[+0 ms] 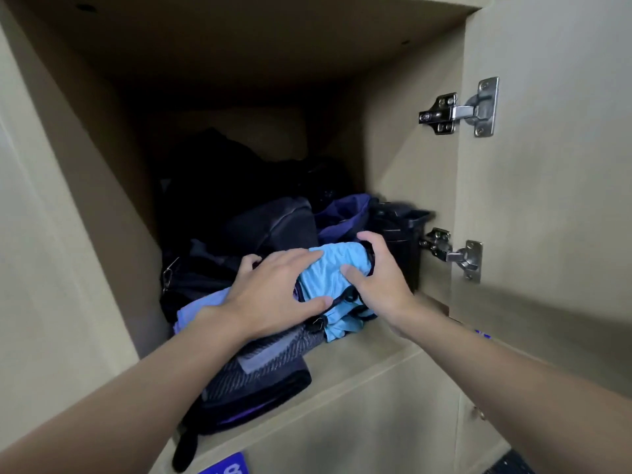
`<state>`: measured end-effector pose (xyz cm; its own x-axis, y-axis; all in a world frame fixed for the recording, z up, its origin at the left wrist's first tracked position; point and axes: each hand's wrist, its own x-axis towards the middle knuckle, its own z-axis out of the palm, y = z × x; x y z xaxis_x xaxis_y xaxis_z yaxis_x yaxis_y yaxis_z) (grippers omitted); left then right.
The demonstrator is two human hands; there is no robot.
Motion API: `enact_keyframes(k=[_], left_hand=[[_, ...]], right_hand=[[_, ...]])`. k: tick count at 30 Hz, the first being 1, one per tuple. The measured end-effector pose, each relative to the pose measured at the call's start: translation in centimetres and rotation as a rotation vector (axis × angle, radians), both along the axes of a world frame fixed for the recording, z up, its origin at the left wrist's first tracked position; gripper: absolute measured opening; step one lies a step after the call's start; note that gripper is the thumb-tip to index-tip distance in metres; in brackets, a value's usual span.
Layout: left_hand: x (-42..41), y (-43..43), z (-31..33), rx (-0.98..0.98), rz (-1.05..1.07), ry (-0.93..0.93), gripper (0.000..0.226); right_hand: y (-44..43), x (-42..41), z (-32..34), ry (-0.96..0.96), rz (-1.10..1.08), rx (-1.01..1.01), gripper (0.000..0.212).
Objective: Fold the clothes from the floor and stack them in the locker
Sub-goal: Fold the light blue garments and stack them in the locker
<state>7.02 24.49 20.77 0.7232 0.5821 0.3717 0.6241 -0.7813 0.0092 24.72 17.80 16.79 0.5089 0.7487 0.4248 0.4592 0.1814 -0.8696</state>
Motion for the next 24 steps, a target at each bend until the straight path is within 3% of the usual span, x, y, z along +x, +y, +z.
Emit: enact_keyframes(k=[4,9,16,24], left_hand=[[0.7,0.6,-1.3,0.12,0.046,0.053,0.08],[0.6,1.4,-2.0,0.102,0.004,0.029,0.08],[0.1,1.5,-2.7,0.103,-0.046,-0.117,0.068],[1.1,1.5,-3.7,0.104,0.071,-0.205,0.048]], right_hand=[[0.3,-0.1,-1.6,-0.299,-0.154,-0.011,0.039],[0.4,-0.5,-3.0,-0.568,-0.186,0.013,0.064],[2.0,-0.5,-3.2,-0.613,-0.278,-0.129,0.059],[2.3,-0.6,-5.6,-0.345,-0.187,-0.035,0.064]])
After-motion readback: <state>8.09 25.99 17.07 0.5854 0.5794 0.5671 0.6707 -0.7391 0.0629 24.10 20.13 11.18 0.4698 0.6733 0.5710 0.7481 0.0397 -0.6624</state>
